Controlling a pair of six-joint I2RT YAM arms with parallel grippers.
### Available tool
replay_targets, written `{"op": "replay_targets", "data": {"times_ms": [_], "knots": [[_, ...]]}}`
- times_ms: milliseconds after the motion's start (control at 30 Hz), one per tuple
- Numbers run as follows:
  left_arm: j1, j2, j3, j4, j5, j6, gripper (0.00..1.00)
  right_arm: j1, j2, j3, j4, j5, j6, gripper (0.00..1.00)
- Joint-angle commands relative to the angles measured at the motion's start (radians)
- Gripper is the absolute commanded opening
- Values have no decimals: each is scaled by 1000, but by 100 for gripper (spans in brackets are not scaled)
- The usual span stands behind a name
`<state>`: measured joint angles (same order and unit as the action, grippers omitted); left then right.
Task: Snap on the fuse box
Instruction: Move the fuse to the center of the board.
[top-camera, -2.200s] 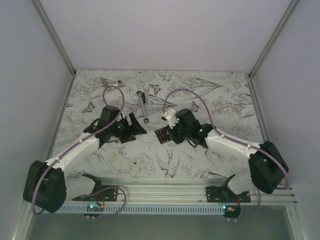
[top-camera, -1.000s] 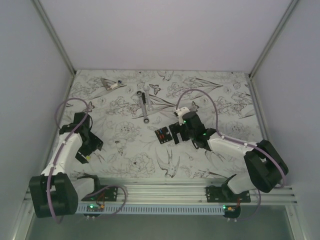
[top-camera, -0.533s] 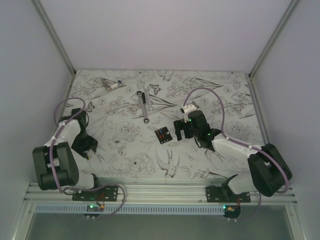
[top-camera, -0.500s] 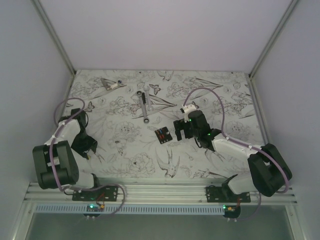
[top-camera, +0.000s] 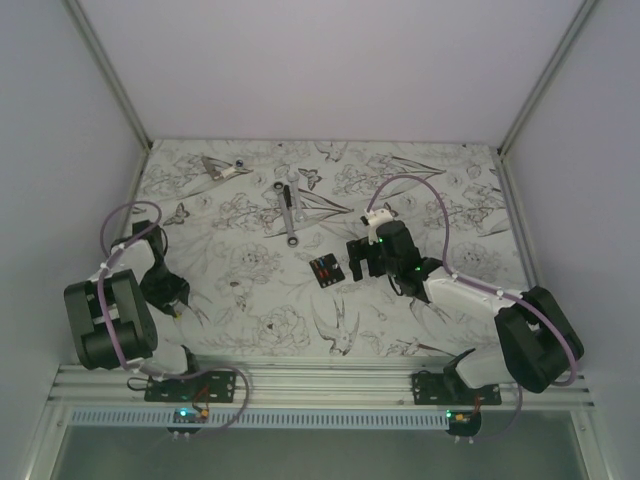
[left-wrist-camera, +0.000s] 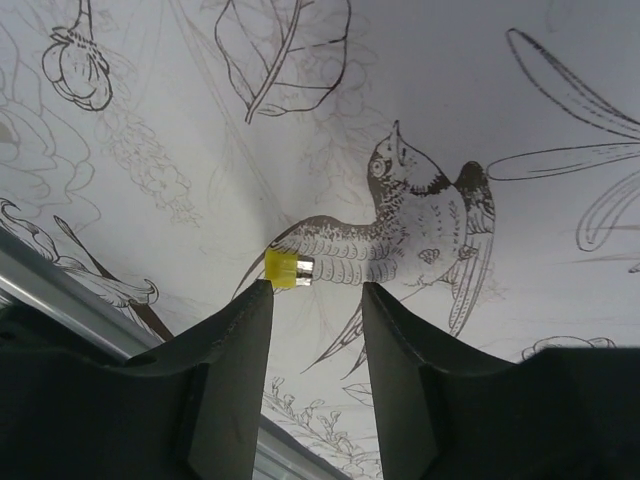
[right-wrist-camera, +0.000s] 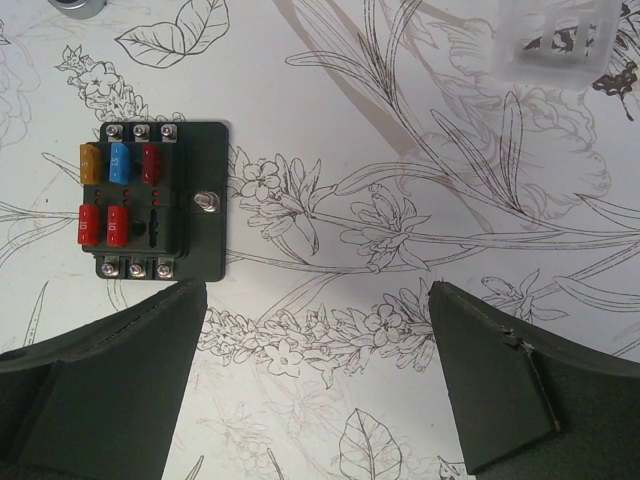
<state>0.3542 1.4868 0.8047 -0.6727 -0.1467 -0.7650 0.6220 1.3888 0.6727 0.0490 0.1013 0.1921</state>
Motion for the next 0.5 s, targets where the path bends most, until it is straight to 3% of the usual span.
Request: {"op": "replay_targets", "data": {"times_ms": [0,467], "knots": [[19,3,-36,-12,-1,-5,44,-8,-1,0,38,-8,9,100],[31,-156,-48,-91,-67,-21,51,-9,23,5,44,-26,9,100]]}}
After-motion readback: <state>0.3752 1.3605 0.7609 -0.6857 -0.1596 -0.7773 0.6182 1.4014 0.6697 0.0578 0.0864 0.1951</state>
